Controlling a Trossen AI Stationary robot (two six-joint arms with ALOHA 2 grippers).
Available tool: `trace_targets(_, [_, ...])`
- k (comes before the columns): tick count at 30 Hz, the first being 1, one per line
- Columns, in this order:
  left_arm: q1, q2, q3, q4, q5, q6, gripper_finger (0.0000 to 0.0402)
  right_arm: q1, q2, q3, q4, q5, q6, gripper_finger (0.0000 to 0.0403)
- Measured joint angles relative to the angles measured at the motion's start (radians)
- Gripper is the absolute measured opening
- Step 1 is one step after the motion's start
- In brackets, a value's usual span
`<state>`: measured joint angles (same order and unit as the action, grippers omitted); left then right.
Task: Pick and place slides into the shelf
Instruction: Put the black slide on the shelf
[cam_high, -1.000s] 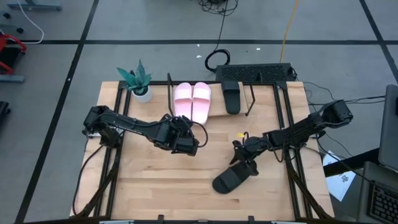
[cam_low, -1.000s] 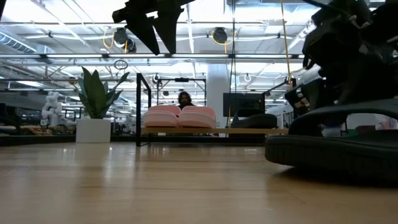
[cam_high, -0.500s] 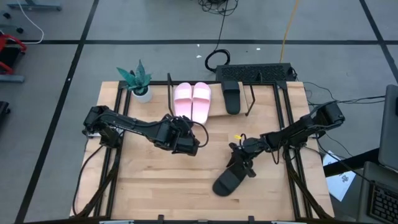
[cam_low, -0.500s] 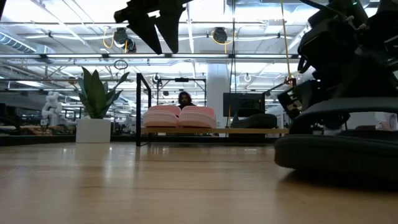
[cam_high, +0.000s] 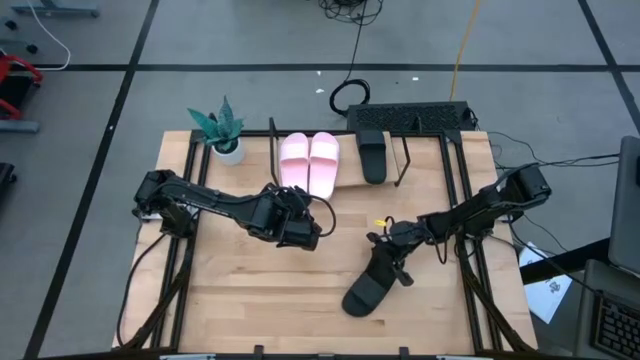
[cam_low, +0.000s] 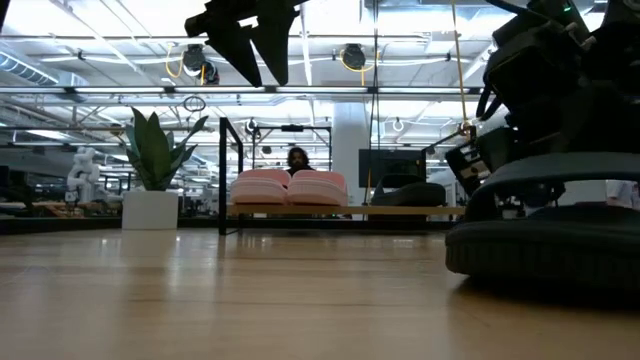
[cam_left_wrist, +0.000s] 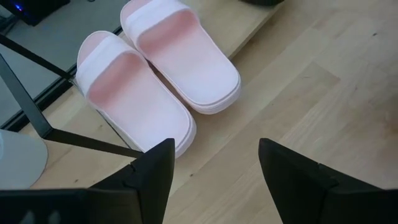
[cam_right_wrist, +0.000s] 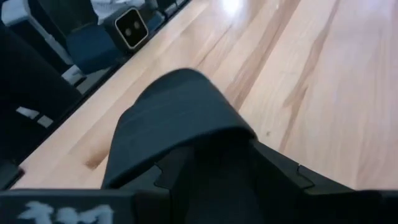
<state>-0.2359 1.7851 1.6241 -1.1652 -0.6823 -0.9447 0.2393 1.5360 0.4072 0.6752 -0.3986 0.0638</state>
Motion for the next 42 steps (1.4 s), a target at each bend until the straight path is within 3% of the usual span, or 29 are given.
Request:
trace_targets(15, [0.0, 0.0, 0.0, 0.02, -0.009, -0.003, 0.0237, -0.051, 0.0, 0.006, 0.032, -0.085, 0.015, 0.0141])
trace_targets(21, [-0.005, 0.0, 0.0, 0.112, 0.063, 0.064, 0.0237, -0.053, 0.0, 0.006, 0.004, -0.133, 0.061, 0.0141])
trace_targets(36, [-0.011, 0.0, 0.0, 0.113, 0.072, 0.083, 0.0237, -0.098, 0.0, 0.006, -0.012, -0.303, 0.338, 0.0141])
trace_targets(42, [-0.013, 0.0, 0.0, 0.115, 0.071, 0.107, 0.0237, -0.076, 0.0, 0.013, 0.009, -0.3, 0.441, 0.0141])
